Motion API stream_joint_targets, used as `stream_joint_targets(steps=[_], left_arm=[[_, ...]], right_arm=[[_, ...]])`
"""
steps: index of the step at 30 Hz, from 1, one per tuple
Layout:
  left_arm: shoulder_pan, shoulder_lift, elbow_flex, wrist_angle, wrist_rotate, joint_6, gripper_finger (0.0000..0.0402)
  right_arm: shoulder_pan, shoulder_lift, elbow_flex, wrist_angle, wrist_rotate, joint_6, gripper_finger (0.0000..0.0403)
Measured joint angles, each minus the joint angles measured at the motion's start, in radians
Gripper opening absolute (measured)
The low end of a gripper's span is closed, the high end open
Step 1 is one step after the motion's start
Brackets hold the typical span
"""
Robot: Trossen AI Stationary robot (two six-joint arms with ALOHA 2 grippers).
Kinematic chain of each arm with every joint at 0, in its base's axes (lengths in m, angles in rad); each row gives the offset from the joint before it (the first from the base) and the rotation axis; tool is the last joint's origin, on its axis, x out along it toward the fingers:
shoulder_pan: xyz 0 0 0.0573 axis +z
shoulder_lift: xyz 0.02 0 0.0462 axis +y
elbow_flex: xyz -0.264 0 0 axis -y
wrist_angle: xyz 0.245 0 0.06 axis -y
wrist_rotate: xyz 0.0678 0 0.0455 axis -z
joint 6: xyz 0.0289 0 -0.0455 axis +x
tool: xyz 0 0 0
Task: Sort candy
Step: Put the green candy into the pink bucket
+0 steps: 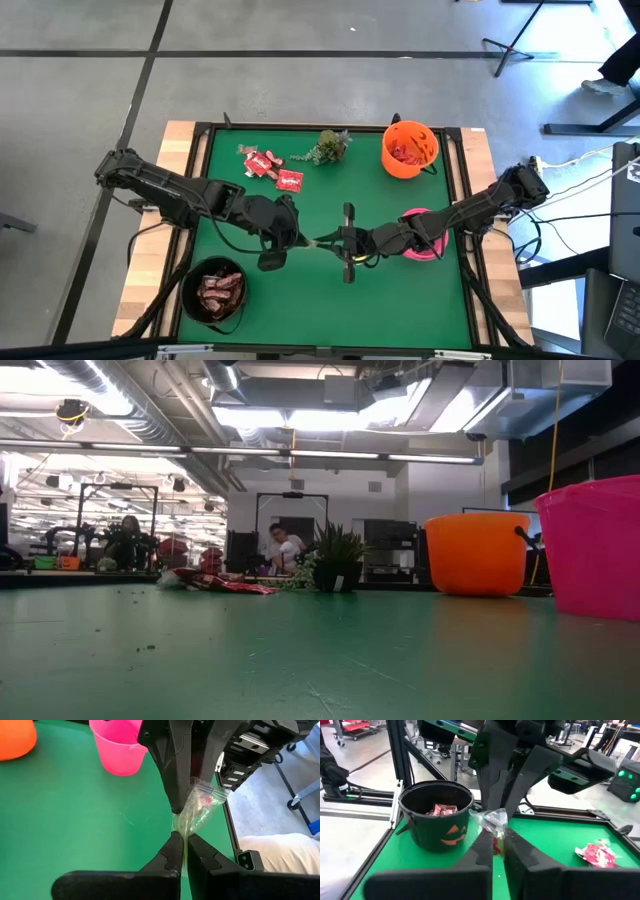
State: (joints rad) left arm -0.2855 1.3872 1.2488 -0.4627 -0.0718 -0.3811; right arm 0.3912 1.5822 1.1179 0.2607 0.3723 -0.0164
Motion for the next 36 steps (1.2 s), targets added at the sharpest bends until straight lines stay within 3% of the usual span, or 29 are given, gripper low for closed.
stream_joint_targets(steps=[4,9,14,18,22,24,27,29,36], left_arm=[[0.0,0.0,0.0,0.004,0.011,0.0,0.0013],[0.001,-0.005,0.013,-0.008,0.015,0.025,0.007],[-0.006,-0.006,0.102,-0.083,0.014,0.054,0.0124],[-0.033,-0.007,0.184,-0.146,-0.025,0.078,0.0141],[-0.079,-0.008,0.263,-0.26,-0.083,0.079,0.0143],[-0.107,-0.008,0.305,-0.395,-0.106,0.08,0.0143],[-0.177,-0.038,0.324,-0.565,-0.265,0.041,0.014],[-0.222,-0.083,0.31,-0.576,-0.369,0.009,0.014],[-0.348,-0.251,0.148,-0.472,-0.587,-0.064,0.0139]], right_arm=[[0.0,0.0,0.0,0.001,0.0,-0.016,0.0025],[-0.001,-0.005,0.0,-0.009,0.001,-0.017,0.0019],[0.001,-0.059,0.0,-0.059,0.001,-0.017,0.0011],[0.001,-0.14,0.0,-0.166,-0.013,0.005,0.002],[0.001,-0.261,0.002,-0.371,-0.067,0.073,0.0016],[0.002,-0.329,0.004,-0.511,-0.08,0.146,0.0013],[0.001,-0.417,0.049,-0.769,-0.11,0.287,0.0012],[0.001,-0.456,0.093,-0.933,-0.142,0.384,0.0013],[0.002,-0.48,0.167,-1.382,-0.219,0.658,0.0011]])
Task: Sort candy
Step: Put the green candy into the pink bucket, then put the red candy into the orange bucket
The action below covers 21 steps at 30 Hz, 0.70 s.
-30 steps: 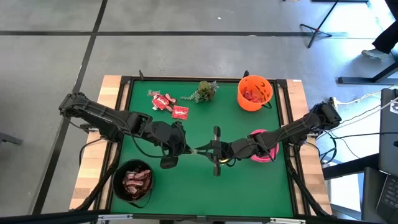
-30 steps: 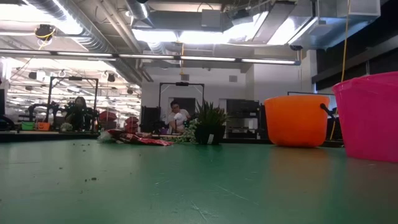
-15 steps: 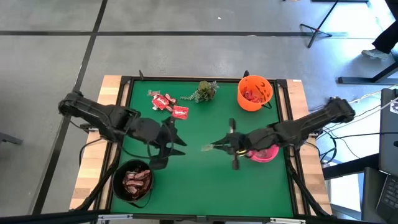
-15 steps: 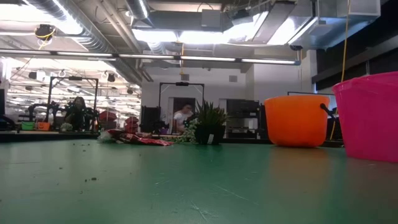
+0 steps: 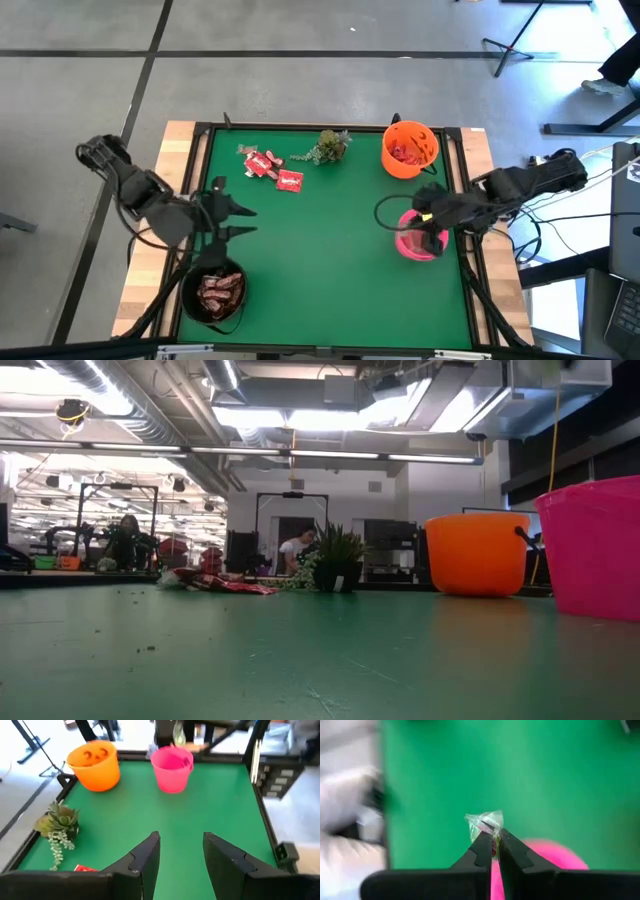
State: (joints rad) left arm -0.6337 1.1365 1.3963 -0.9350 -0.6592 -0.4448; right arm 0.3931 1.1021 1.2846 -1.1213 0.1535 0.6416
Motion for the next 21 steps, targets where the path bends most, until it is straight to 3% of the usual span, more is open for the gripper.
stream_joint_targets(steps=[4,7,13,21], left_arm=[[-0.022,-0.1,-0.159,0.111,-0.038,-0.087,0.0139],[-0.005,-0.151,-0.259,0.15,-0.038,-0.138,0.0139],[0.04,-0.203,-0.375,0.215,-0.035,-0.178,0.0139],[0.176,-0.192,-0.391,0.139,-0.016,-0.252,0.0139]], right_arm=[[-0.001,0.032,-0.025,-0.291,-0.017,0.163,0.0011],[-0.001,0.046,-0.084,-0.388,-0.066,0.253,0.0011],[-0.001,0.046,-0.198,-0.325,-0.086,0.278,0.0028],[-0.001,0.046,-0.216,-0.271,-0.11,0.278,0.0138]])
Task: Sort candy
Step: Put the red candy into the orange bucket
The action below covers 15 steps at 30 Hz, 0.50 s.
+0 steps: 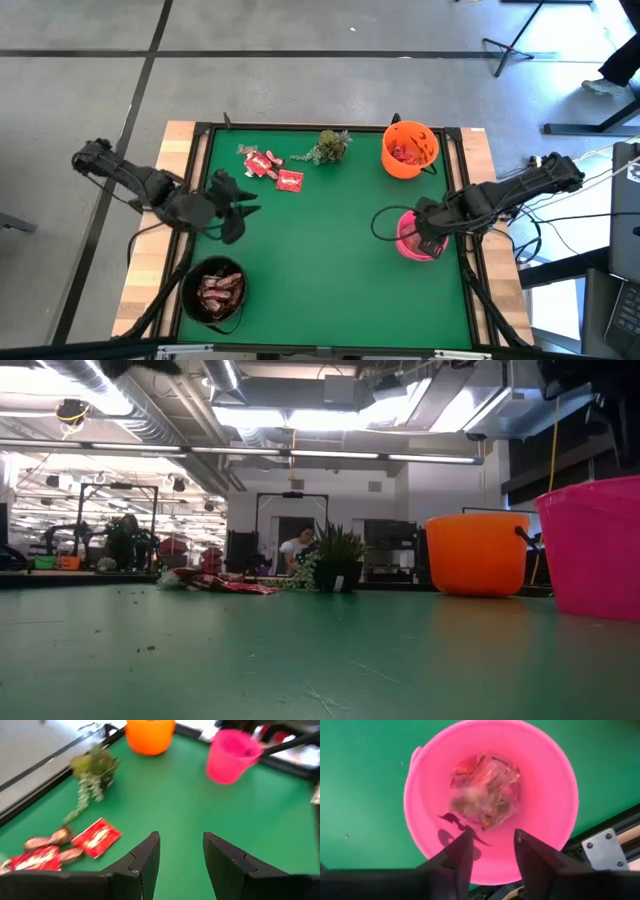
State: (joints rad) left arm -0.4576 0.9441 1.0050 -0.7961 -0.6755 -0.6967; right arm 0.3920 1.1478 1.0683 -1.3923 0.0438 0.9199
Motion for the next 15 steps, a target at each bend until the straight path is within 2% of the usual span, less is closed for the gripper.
stream_joint_targets(steps=[4,9,12,15], left_arm=[[0.116,0.026,0.0,-0.062,0.065,0.006,0.0139],[0.282,0.093,0.0,-0.072,0.178,0.12,0.0139],[0.39,0.142,0.0,-0.075,0.272,0.184,0.0139],[0.489,0.204,0.0,-0.086,0.375,0.235,0.0139]], right_arm=[[0.0,0.0,0.0,0.016,-0.038,-0.001,0.0177],[0.0,0.0,0.051,0.039,-0.007,-0.027,0.0189],[0.0,0.0,0.115,0.052,0.055,-0.049,0.0182],[0.0,0.0,0.161,0.143,0.17,-0.092,0.0175]])
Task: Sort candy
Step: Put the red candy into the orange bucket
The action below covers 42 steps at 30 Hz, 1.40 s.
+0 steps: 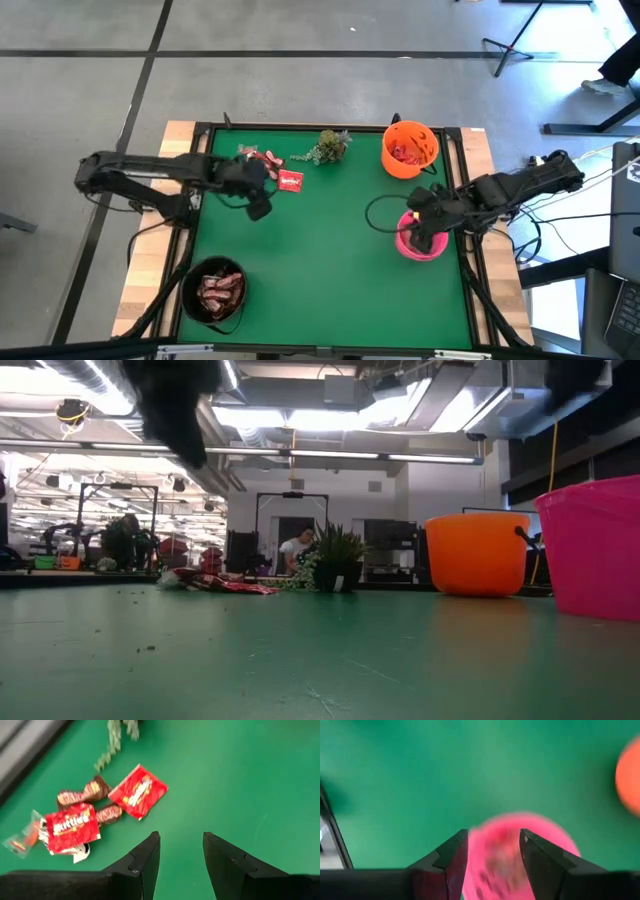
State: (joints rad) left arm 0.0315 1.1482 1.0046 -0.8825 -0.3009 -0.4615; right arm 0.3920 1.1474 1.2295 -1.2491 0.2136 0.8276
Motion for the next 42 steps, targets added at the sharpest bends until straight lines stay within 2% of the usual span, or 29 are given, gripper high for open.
stream_joint_targets(steps=[3,7,12,15,20,22,30,37,42], left_arm=[[0.086,0.064,0.0,0.001,0.073,0.051,0.0139],[0.181,0.16,0.0,0.002,0.136,0.105,0.0149],[0.257,0.287,0.008,-0.005,0.138,0.15,0.019],[0.28,0.366,0.033,-0.018,0.095,0.157,0.0214],[0.302,0.491,0.073,-0.022,-0.105,0.213,0.0233],[0.312,0.533,0.081,-0.023,-0.149,0.246,0.0233],[0.395,0.667,0.083,-0.055,-0.124,0.333,0.0233],[0.428,0.678,0.084,-0.053,-0.122,0.342,0.0199],[0.421,0.678,0.084,-0.061,-0.123,0.361,0.0123]], right_arm=[[0.0,0.0,0.019,0.128,0.085,-0.091,0.0171],[0.0,0.001,0.02,0.296,0.12,-0.229,0.0171],[0.0,0.003,0.02,0.414,0.146,-0.335,0.017],[0.0,0.003,0.02,0.442,0.16,-0.372,0.017],[0.0,0.003,0.019,0.44,0.226,-0.437,0.017],[0.0,0.003,0.019,0.44,0.243,-0.453,0.017],[0.0,0.003,0.019,0.439,0.288,-0.494,0.017],[0.0,0.003,0.019,0.439,0.294,-0.495,0.017],[0.0,0.003,0.019,0.44,0.294,-0.493,0.017]])
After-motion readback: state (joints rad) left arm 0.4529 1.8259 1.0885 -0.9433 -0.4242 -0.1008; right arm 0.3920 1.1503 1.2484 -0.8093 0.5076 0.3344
